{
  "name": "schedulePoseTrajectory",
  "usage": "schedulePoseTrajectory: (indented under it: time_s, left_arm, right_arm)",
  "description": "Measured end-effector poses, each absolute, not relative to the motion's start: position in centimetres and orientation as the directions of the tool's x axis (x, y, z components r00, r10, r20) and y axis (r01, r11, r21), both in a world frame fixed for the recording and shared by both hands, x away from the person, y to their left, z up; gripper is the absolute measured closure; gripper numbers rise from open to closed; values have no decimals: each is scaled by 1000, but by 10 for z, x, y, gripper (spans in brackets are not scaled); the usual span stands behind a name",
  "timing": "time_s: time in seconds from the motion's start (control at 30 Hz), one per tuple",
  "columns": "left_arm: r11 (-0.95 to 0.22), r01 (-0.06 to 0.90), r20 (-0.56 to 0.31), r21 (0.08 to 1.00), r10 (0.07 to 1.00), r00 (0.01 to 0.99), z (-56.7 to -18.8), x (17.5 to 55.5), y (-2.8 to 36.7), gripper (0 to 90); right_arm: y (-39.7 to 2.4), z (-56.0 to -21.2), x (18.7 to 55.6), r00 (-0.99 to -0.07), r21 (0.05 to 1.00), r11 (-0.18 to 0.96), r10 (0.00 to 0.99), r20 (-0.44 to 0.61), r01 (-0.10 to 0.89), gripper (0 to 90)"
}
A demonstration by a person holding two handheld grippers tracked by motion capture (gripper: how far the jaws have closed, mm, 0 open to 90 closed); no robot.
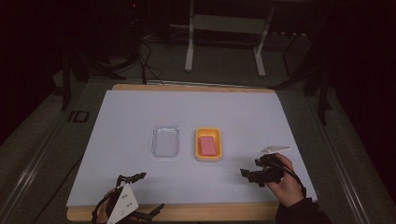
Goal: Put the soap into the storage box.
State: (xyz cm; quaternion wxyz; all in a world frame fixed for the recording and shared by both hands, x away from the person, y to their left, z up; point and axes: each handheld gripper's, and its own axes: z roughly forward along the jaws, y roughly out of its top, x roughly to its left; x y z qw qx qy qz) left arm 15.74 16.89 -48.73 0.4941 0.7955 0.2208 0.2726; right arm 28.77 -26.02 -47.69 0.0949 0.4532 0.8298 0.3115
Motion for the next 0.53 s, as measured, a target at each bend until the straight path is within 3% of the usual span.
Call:
schedulePoseTrajectory:
  time_s: [0.53]
  left_arm:
    - [-425,75,224,902,610,760,-487,157,168,5]
  right_arm:
    - [-271,-490,288,-545,590,379,829,127,713,246]
